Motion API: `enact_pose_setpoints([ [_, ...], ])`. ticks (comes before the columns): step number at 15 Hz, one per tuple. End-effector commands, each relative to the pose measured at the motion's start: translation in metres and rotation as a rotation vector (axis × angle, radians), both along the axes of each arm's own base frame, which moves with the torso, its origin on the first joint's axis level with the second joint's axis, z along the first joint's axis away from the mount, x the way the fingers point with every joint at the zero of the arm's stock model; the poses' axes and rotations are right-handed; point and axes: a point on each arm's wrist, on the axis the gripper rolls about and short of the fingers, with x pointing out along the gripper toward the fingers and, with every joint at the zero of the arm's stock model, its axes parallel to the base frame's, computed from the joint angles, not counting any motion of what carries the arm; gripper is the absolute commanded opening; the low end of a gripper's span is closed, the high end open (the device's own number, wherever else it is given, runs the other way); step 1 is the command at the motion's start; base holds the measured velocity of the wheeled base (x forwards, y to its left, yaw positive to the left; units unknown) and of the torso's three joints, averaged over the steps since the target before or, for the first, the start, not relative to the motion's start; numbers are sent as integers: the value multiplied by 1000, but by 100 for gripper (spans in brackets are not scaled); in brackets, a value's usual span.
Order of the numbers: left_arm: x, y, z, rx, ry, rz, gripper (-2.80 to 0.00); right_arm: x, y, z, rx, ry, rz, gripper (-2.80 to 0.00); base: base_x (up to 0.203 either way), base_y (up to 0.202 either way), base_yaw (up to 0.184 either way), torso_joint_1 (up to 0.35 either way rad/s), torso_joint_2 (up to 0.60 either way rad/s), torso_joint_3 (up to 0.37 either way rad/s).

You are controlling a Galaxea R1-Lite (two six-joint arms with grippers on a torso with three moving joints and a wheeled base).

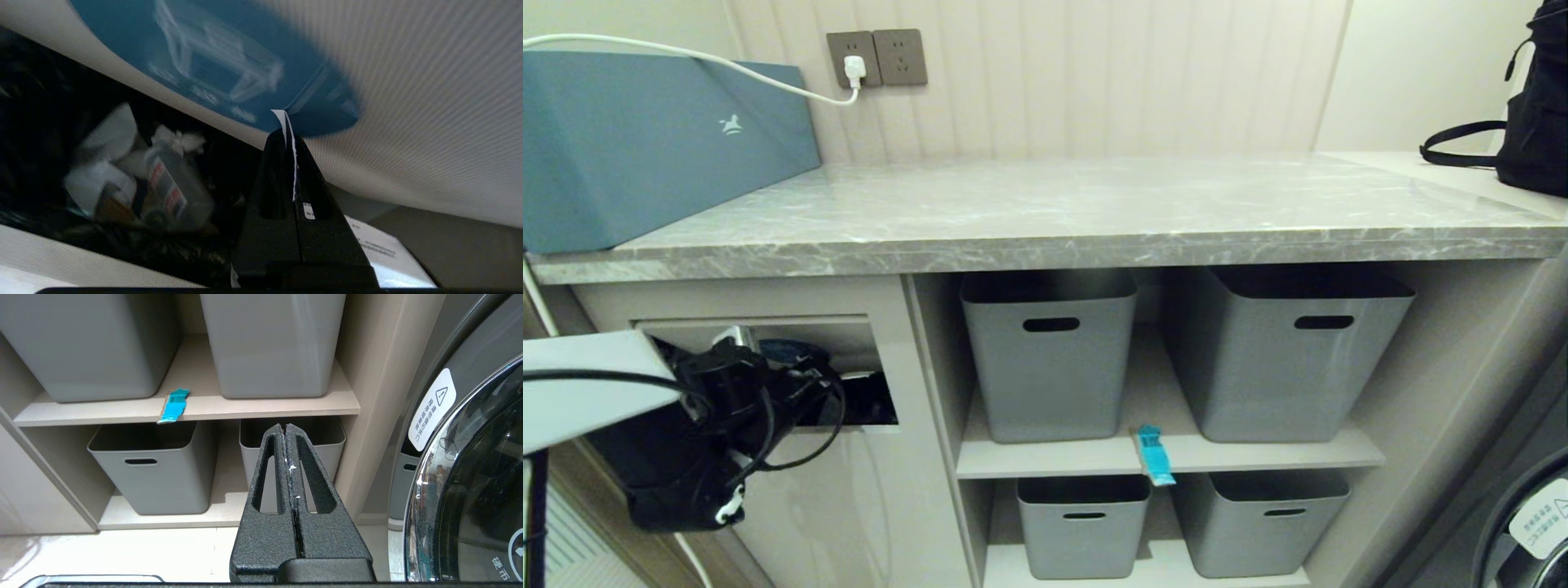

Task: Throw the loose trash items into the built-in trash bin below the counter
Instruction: Put the garbage in the trash can

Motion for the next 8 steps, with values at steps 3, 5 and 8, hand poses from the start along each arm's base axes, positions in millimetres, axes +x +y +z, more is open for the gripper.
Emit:
enact_pose_setpoints([
  [3,2,-3,-11,-13,-18,-2,-280,0,0,0,0,1,0,-280,0,0,0,0,0,0],
  [5,0,-5,-15,-13,-23,-4,-280,0,0,0,0,1,0,-280,0,0,0,0,0,0],
  [8,-1,-1,-30,-16,24,11,-280,0,0,0,0,1,0,-280,0,0,0,0,0,0],
])
